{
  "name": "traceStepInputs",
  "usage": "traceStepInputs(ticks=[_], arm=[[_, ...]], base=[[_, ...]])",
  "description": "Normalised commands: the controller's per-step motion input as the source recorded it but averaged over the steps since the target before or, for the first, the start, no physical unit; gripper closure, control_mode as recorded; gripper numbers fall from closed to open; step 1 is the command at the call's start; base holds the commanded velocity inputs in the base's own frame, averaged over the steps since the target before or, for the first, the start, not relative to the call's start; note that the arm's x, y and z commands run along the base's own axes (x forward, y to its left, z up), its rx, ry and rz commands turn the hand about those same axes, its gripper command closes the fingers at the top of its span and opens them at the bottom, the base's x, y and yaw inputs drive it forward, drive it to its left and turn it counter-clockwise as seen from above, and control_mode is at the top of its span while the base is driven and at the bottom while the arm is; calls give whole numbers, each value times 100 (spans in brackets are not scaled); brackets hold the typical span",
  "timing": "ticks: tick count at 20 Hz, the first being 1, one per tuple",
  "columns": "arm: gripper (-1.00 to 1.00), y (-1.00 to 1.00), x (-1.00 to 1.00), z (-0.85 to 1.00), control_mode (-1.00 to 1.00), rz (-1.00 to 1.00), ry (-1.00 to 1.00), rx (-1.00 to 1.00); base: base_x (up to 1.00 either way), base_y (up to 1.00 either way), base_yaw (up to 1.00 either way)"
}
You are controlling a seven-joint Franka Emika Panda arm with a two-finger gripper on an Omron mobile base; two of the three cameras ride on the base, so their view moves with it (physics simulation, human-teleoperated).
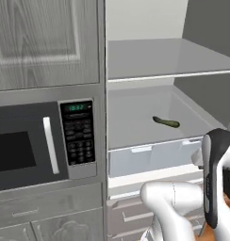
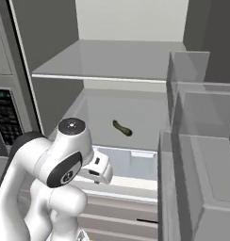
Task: Place one squash and one chicken drumstick in each tupperware on the nearby counter, to pack two identical lunches.
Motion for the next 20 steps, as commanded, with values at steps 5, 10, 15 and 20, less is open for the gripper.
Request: traceStepInputs(ticks=[5, 10, 15, 20], arm=[[-100, 0, 0, 0, 100, 0, 0, 0], [-100, 16, 24, -10, -100, 1, 0, -1], [-100, 8, 39, -15, -100, 5, -3, 0], [-100, 0, 13, -5, -100, 7, -13, -3]], base=[[27, -26, 22], [34, 15, 5], [0, 0, 0], [0, 0, 0]])
